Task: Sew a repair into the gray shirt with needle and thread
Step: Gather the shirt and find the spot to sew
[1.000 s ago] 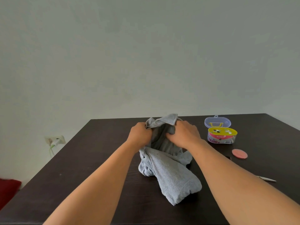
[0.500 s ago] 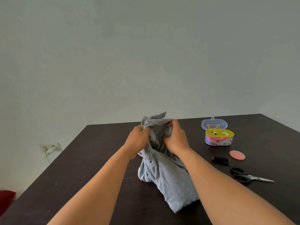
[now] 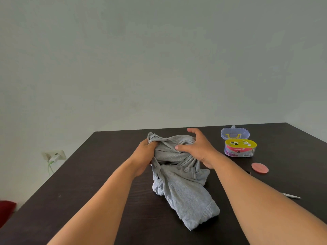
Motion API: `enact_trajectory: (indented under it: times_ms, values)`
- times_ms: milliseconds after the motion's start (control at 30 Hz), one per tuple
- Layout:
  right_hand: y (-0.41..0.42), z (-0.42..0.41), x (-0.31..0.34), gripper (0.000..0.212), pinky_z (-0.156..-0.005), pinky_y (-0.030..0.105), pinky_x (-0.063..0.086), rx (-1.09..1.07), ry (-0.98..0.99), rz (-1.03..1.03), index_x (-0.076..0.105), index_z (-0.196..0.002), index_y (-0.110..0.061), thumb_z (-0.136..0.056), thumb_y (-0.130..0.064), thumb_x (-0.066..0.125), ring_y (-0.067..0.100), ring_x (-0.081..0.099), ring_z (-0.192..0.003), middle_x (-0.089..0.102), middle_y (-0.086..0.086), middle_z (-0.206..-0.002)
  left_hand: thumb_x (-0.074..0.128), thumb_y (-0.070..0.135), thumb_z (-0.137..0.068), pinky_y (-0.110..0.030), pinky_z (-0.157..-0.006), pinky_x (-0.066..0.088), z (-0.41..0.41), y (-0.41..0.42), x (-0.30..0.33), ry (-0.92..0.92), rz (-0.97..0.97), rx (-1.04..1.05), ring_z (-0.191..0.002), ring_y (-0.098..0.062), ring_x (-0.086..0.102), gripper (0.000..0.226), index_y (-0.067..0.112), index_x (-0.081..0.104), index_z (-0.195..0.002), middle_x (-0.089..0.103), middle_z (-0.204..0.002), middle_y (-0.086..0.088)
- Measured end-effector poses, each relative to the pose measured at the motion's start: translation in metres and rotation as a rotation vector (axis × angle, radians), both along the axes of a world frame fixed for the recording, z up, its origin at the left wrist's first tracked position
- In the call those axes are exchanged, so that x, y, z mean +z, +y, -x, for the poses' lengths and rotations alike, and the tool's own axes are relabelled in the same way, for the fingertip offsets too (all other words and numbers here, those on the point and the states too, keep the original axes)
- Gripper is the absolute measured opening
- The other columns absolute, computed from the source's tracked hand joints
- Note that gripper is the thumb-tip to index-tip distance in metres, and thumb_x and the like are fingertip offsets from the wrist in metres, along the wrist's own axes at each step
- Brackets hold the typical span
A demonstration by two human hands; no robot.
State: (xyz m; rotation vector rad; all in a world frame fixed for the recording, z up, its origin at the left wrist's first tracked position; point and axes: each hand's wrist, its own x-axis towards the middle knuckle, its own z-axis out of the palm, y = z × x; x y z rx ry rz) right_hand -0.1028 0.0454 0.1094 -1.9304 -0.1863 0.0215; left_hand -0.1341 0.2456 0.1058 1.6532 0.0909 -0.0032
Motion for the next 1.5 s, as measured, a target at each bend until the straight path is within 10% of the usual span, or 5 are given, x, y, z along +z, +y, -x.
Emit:
enact_trajectory:
  times_ms: [400,800,1267,1500]
  values:
    - [0.008,-0.01,0.006,0.014,-0.06,0.019,0.041,-0.152,-0.329,0.146,0.061,-0.11,-0.012,-0.099,-0.014,0.051,0.017,0.056,-0.081,0.061,-0.001,-0.095,0.051,0.06,-0.097,-0.046,-0.104,0.052,0.0,0.003,0.001,0.097,-0.17,-0.093,-0.104,-0.022,0.074,0.053,0.015,0.078,-0.107,0.079,-0.105,-0.004]
    - [0.013,-0.009,0.004,0.028,-0.065,0.029,0.041,-0.134,-0.166,0.005,0.063,-0.098,-0.014,-0.103,-0.032,0.043,0.014,0.054,-0.076,0.063,0.003,-0.09,0.064,0.042,-0.097,-0.05,-0.098,0.055,0.002,-0.011,0.002,0.086,0.418,-0.04,-0.108,-0.032,0.073,0.044,0.006,0.07,-0.121,0.075,-0.115,-0.017]
    - [-0.009,-0.005,0.001,0.046,-0.077,0.027,0.05,0.077,0.03,-0.041,0.071,-0.098,-0.017,-0.063,-0.039,0.091,0.012,0.065,-0.086,0.072,-0.001,-0.093,0.065,0.032,-0.098,-0.054,-0.096,0.055,0.001,0.011,-0.009,-0.01,0.045,0.032,-0.103,-0.035,0.073,0.032,0.003,0.071,-0.11,0.075,-0.11,-0.021]
    - [-0.006,-0.013,-0.006,0.024,-0.067,0.027,0.047,-0.049,-0.152,0.12,0.066,-0.095,-0.014,-0.08,-0.026,0.081,0.011,0.059,-0.074,0.068,0.001,-0.088,0.063,0.035,-0.099,-0.044,-0.096,0.058,0.0,0.013,-0.013,-0.03,-0.053,-0.001,-0.101,-0.024,0.075,0.028,0.01,0.074,-0.109,0.079,-0.104,-0.008]
